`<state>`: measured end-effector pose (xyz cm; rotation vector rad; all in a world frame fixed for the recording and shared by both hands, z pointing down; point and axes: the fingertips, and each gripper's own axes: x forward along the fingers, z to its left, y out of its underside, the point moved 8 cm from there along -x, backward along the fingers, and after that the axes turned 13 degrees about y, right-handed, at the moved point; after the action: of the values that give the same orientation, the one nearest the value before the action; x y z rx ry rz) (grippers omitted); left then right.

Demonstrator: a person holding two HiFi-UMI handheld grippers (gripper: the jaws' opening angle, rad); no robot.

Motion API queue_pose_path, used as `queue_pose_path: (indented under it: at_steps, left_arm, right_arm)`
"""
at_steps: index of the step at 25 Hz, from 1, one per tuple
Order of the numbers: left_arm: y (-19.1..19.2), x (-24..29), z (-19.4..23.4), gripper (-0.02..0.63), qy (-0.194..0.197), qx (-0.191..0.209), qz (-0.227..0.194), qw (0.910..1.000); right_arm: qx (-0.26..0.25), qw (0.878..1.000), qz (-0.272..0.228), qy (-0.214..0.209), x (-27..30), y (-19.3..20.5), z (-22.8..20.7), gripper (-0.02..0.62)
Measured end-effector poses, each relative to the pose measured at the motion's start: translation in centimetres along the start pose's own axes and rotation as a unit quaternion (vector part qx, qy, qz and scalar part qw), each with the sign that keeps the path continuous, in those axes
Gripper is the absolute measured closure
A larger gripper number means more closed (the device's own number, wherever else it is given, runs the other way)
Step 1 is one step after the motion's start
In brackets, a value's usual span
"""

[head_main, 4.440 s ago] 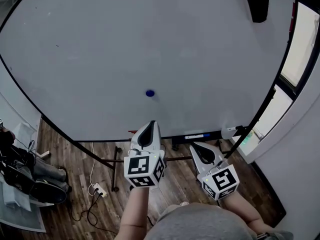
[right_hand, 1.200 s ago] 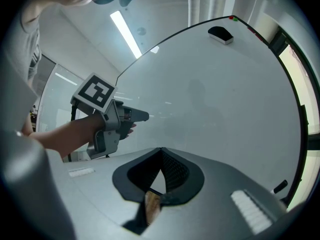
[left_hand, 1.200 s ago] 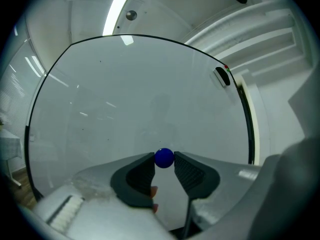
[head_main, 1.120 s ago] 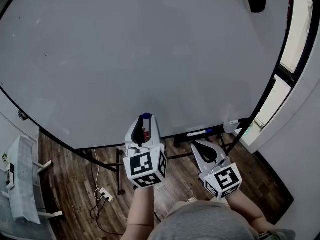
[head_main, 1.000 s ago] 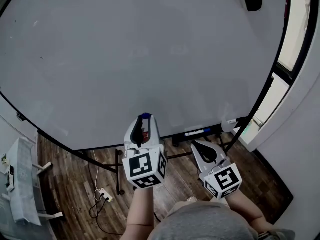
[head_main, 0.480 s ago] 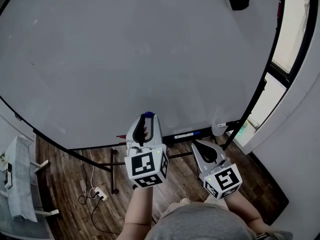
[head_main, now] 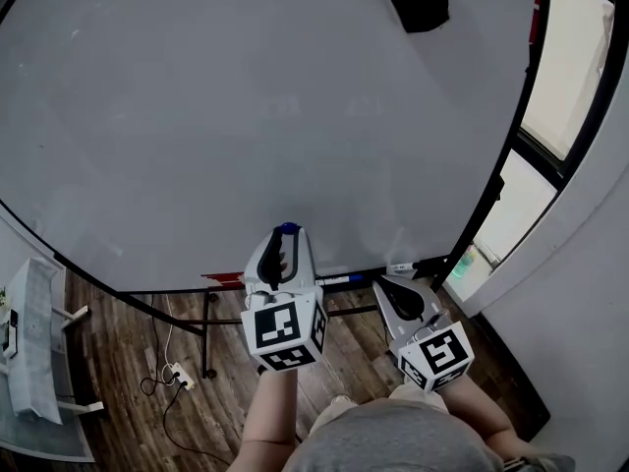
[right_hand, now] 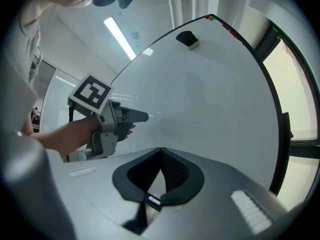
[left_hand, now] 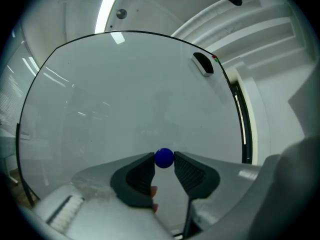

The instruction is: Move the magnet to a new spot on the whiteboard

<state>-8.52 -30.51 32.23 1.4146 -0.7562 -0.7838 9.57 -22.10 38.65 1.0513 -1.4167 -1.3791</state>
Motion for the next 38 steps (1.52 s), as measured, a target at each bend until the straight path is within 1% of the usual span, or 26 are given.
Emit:
queue_pose_path:
  at_steps: [7, 16, 26, 38]
  left_arm:
    - [-0.1, 2.4, -3.2, 0.474, -0.015, -0.002, -0.001, 0.9999]
    - [0.1, 4.5, -6.1, 0.474, -0.030, -0.001, 0.001, 0.9996]
    - [0.2, 6.8, -8.7, 0.474, -0.042, 0.003, 0.004, 0.9991]
    - [0.5, 9.5, -11.1, 0.474, -0.046, 0.007, 0.004, 0.9989]
  right_arm:
    - [-0.005, 1.000, -0.002, -0.025, 0.1, -0.4, -4.2, 0.597]
    - [0.000, 0.998, -0.009, -0.057, 0.4, -0.4, -7.4, 0.597]
    - [0.007, 0.997, -0.012, -0.071, 0.3, -0.1, -10.8, 0.597]
    - [0.010, 0.997, -0.007, -0.080, 0.2, 0.3, -14.1, 0.597]
